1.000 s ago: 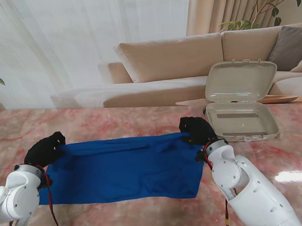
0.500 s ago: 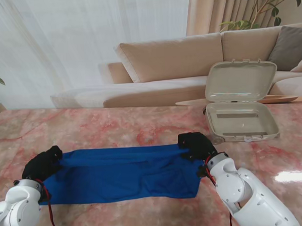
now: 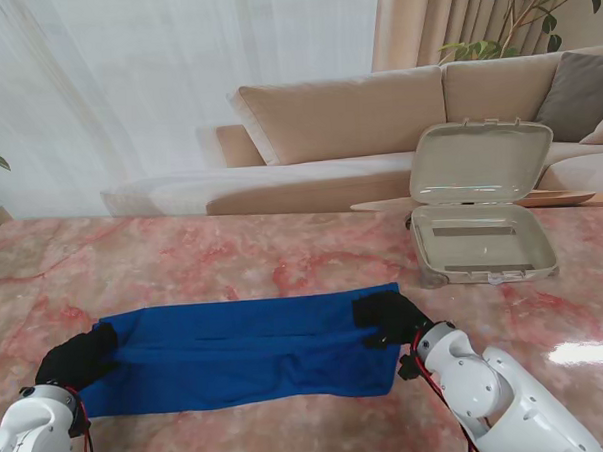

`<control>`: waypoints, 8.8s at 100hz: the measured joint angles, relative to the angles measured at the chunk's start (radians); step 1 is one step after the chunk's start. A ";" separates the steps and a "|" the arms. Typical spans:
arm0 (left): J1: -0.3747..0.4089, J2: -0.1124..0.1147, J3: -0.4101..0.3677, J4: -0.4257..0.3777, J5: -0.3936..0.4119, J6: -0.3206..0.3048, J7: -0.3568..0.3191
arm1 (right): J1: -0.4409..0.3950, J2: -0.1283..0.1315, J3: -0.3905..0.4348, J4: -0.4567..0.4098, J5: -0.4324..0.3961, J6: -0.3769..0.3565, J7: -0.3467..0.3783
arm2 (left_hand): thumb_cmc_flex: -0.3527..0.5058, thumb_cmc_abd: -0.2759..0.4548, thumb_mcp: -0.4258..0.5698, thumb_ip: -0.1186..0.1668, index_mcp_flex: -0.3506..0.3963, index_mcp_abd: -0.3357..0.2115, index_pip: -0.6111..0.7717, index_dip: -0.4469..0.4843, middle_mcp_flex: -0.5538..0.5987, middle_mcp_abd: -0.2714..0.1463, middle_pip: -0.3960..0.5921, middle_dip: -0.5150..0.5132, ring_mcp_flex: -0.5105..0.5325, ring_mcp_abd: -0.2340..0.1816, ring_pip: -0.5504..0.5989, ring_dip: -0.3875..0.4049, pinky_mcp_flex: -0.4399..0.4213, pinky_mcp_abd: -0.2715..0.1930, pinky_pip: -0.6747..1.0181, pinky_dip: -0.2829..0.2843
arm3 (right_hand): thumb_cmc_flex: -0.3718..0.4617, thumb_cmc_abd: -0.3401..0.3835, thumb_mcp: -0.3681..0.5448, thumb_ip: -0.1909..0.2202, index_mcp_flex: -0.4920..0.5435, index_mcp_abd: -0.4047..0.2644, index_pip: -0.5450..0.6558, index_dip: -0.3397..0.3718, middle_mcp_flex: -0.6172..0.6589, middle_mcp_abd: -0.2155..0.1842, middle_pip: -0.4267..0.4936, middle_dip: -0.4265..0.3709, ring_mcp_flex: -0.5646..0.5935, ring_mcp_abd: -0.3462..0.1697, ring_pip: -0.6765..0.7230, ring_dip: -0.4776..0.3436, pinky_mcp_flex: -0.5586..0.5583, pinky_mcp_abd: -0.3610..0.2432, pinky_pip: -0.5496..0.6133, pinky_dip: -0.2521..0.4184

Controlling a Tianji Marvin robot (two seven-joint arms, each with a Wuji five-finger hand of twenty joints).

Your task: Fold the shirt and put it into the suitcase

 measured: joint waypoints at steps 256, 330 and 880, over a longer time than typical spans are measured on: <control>0.103 0.003 -0.130 -0.100 -0.210 0.064 -0.180 | -0.130 0.040 0.132 -0.249 -0.227 0.392 0.195 | -0.031 0.193 -0.203 0.087 0.123 0.066 -0.801 -0.549 -0.225 0.095 -0.226 -0.613 -0.319 0.037 -0.443 -0.281 -0.319 0.042 -0.390 -0.179 | -0.625 0.701 -0.505 0.046 -0.168 0.394 -0.968 0.180 -0.513 0.191 -0.407 -0.297 -0.550 0.153 -0.649 -0.200 0.022 -0.192 -0.505 0.150; 0.072 0.012 -0.093 -0.077 -0.237 0.062 -0.179 | 0.016 0.087 -0.011 -0.180 -0.346 0.438 0.348 | -0.031 0.204 -0.212 0.088 0.123 0.080 -0.800 -0.547 -0.236 0.119 -0.226 -0.613 -0.342 0.075 -0.367 -0.209 -0.320 0.042 -0.390 -0.179 | -0.640 0.699 -0.505 0.046 -0.192 0.536 -0.906 0.294 -0.650 0.247 -0.379 -0.217 -0.655 0.160 -0.579 -0.114 -0.050 -0.204 -0.516 0.207; -0.156 0.005 0.206 0.033 -0.589 -0.050 -0.216 | 0.371 -0.221 -0.365 -0.144 0.620 0.812 -0.216 | -0.030 0.236 -0.211 0.088 0.140 0.112 -0.773 -0.524 -0.262 0.064 -0.244 -0.623 -0.325 -0.055 -0.234 -0.192 -0.345 -0.083 -0.218 -0.178 | 0.088 -0.079 0.158 0.052 -0.077 0.230 -0.044 0.295 -0.037 0.062 0.051 -0.012 0.021 0.013 0.083 -0.113 0.222 -0.030 0.067 -0.050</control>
